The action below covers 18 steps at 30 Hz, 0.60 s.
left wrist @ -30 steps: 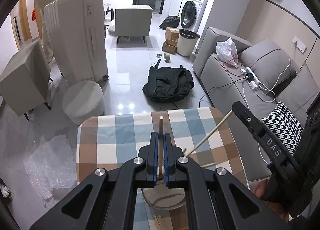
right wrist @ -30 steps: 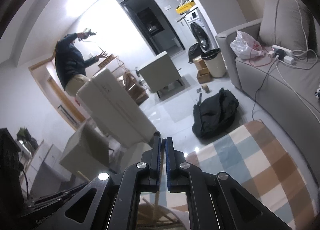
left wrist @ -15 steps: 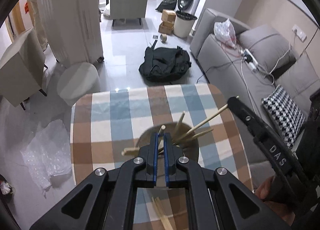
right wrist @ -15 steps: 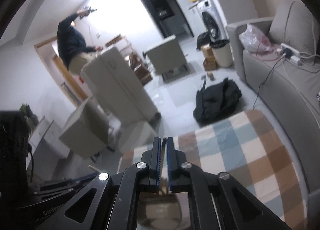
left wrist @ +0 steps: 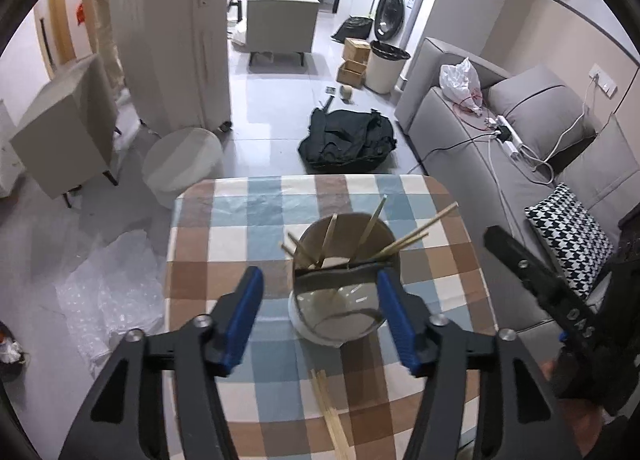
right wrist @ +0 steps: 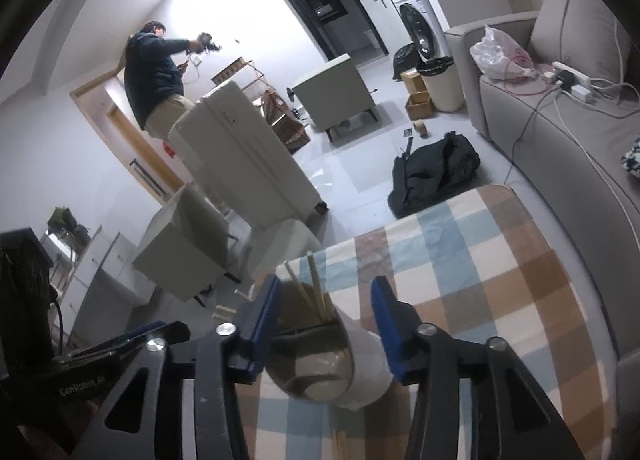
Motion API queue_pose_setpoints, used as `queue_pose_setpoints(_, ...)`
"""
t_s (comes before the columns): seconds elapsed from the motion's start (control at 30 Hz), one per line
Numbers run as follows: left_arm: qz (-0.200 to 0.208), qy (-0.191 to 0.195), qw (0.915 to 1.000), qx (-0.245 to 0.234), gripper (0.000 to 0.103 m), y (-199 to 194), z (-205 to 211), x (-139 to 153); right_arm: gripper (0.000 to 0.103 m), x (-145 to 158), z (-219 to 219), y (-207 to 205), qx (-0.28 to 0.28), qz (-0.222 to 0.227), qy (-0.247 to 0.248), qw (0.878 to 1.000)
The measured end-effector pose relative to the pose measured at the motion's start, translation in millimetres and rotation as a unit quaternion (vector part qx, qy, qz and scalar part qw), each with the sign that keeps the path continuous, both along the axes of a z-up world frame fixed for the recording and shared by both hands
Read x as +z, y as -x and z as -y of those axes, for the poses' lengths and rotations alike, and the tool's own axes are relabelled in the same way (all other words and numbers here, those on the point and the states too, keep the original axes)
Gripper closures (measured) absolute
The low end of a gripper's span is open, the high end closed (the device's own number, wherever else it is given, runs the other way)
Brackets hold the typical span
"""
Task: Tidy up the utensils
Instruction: 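Open both tools to drop the chopsticks into the white holder, then move both open tools away from the holder toward the chopstick bundle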
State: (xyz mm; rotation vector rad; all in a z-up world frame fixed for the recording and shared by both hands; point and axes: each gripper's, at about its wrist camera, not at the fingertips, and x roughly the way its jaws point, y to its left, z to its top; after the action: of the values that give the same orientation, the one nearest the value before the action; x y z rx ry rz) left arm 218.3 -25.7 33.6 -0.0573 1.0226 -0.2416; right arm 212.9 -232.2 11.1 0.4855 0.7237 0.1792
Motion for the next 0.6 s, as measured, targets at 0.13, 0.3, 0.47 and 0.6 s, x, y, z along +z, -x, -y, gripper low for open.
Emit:
queue_pose_setpoints(0.13, 0.019, -0.002, 0.9997, 0.015, 0.041, 18.8, -0.6, 5.0, 0.043, 7.5, 3.1, 24.6, 0.004, 0.010, 0.006, 1.000)
queue_pose_setpoints(0.3, 0.041, 0.000, 0.9988, 0.025, 0.038, 42.2, -0.1, 10.2, 0.030, 15.8, 3.8, 52.9, 0.015, 0.022, 0.019, 0.999)
queue_pose_setpoints(0.47, 0.069, -0.004, 0.9969, 0.038, 0.038, 63.9, -1.4, 14.7, 0.023, 22.7, 1.3, 80.7, 0.034, 0.042, 0.031, 0.998)
queue_pose_setpoints(0.6, 0.082, -0.004, 0.9952, 0.052, 0.032, 80.1, -3.3, 16.5, 0.017, 26.0, -2.3, 103.0, 0.046, 0.059, 0.041, 0.996)
